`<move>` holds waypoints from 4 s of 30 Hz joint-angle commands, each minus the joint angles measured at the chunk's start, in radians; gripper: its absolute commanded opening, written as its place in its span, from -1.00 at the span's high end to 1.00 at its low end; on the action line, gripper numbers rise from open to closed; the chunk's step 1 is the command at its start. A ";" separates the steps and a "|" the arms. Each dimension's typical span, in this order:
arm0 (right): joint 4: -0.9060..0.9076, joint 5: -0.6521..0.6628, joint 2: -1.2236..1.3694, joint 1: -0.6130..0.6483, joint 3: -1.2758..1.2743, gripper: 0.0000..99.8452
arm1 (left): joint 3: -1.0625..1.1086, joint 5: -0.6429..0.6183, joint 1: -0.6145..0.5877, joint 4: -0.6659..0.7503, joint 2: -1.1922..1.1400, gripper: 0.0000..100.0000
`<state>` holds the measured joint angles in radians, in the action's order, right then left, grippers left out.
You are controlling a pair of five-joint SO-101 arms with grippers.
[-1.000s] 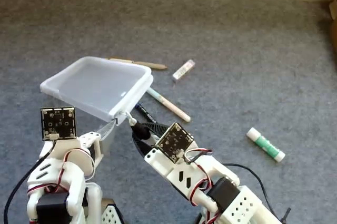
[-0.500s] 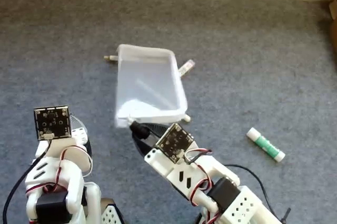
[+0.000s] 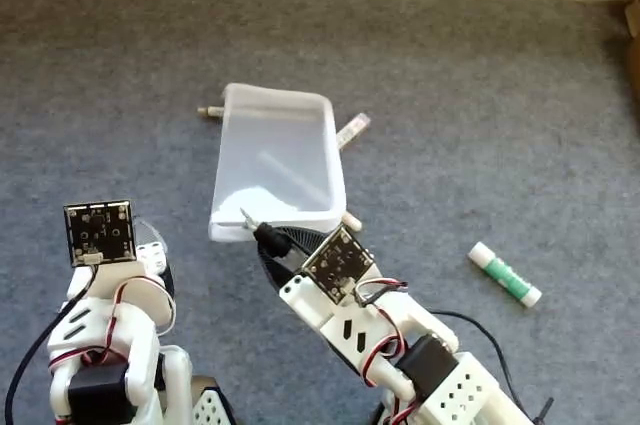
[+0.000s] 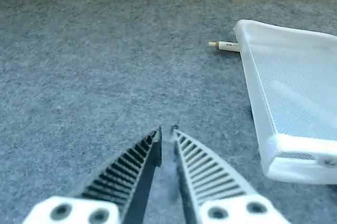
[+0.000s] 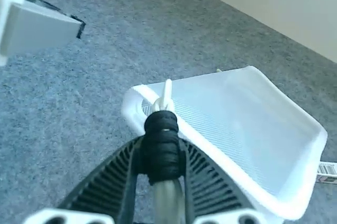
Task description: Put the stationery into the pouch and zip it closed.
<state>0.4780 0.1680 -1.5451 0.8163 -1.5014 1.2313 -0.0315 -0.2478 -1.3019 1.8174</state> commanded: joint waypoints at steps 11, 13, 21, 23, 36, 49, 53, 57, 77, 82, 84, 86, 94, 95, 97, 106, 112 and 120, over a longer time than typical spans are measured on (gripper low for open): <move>0.005 0.009 -0.015 -0.012 0.016 0.99 | 0.139 0.063 0.153 -0.015 0.001 0.40; 0.005 0.009 -0.015 -0.012 0.016 0.99 | 0.208 0.060 0.151 0.061 0.001 0.40; 0.005 0.009 -0.013 -0.012 0.016 0.99 | 0.202 0.018 0.084 0.146 0.002 0.42; 0.005 0.011 -0.013 -0.012 0.016 0.99 | 0.163 0.018 0.108 0.095 0.002 0.42; 0.005 0.014 -0.013 -0.012 0.016 0.99 | 0.012 0.017 0.188 -0.034 0.002 0.42; 0.033 0.009 -0.018 -0.012 0.016 0.99 | 0.194 0.017 0.180 0.186 0.002 0.43; 0.033 0.009 -0.018 -0.012 0.016 0.99 | 0.237 0.017 0.179 0.249 0.002 0.43; 0.033 0.009 -0.018 -0.012 0.016 0.99 | 0.297 0.017 0.134 0.339 0.002 0.43; 0.033 0.014 -0.019 -0.015 0.016 0.99 | 0.407 0.023 0.108 0.517 0.002 0.82; 0.033 0.015 -0.019 -0.033 0.019 0.99 | 0.384 0.023 0.059 0.512 0.002 0.96; 0.033 0.015 -0.019 -0.056 0.024 0.99 | 0.384 0.023 0.039 0.512 0.002 0.99; 0.033 0.015 -0.019 -0.084 0.025 0.99 | 0.384 0.020 0.016 0.512 0.002 0.99; 0.033 0.015 -0.019 -0.153 0.027 0.99 | 0.383 0.018 -0.024 0.512 0.002 0.99; 0.033 0.014 -0.019 -0.173 0.027 0.99 | 0.383 0.018 -0.027 0.512 0.002 0.99; 0.033 0.011 -0.019 -0.216 0.027 0.99 | 0.375 0.018 -0.031 0.512 0.002 0.99; 0.031 0.009 -0.019 -0.271 0.028 0.99 | 0.374 0.018 -0.031 0.511 0.002 0.99; 0.031 0.008 -0.021 -0.332 0.028 0.99 | 0.374 0.018 -0.031 0.511 0.002 0.99; 0.033 0.008 -0.021 -0.292 0.028 0.99 | 0.377 0.021 -0.024 0.511 0.002 0.95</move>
<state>0.5102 0.1772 -1.5436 0.5217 -1.5014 1.6502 -0.0084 -0.2493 -0.8078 1.8082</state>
